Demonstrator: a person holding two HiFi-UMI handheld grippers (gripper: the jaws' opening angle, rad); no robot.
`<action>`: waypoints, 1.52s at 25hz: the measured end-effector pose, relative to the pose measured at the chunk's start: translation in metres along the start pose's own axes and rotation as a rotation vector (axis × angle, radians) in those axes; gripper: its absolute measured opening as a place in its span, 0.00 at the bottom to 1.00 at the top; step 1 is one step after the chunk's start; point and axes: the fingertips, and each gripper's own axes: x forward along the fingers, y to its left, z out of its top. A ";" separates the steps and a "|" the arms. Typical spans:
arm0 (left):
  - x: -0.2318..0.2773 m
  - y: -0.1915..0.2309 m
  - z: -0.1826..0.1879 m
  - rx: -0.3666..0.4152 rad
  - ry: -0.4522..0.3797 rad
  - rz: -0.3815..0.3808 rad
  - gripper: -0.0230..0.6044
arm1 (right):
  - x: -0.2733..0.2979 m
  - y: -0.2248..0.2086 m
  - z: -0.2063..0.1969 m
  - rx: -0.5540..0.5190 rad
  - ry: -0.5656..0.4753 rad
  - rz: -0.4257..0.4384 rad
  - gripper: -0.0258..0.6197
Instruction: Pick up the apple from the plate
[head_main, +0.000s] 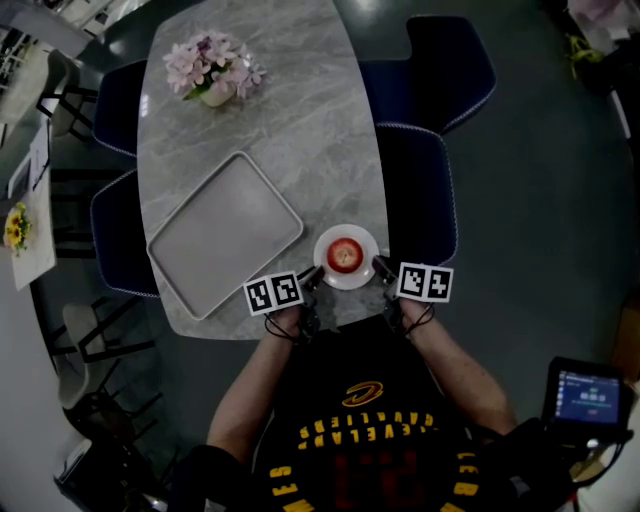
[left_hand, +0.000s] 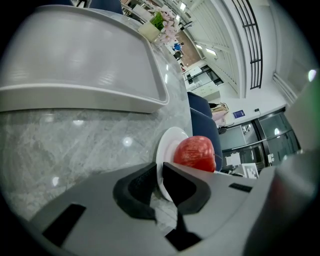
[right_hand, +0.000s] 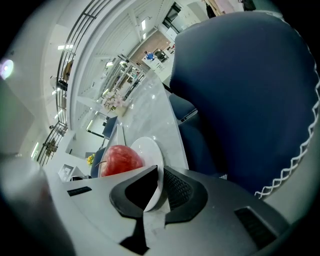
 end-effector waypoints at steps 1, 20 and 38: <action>0.000 0.001 0.000 0.004 -0.003 0.001 0.09 | 0.001 0.000 0.000 -0.005 0.000 -0.001 0.11; -0.051 0.002 0.016 0.248 -0.186 0.207 0.14 | -0.035 0.006 0.037 -0.240 -0.219 -0.096 0.11; -0.180 -0.242 0.039 0.826 -0.584 -0.130 0.04 | -0.180 0.230 0.082 -0.617 -0.655 0.312 0.05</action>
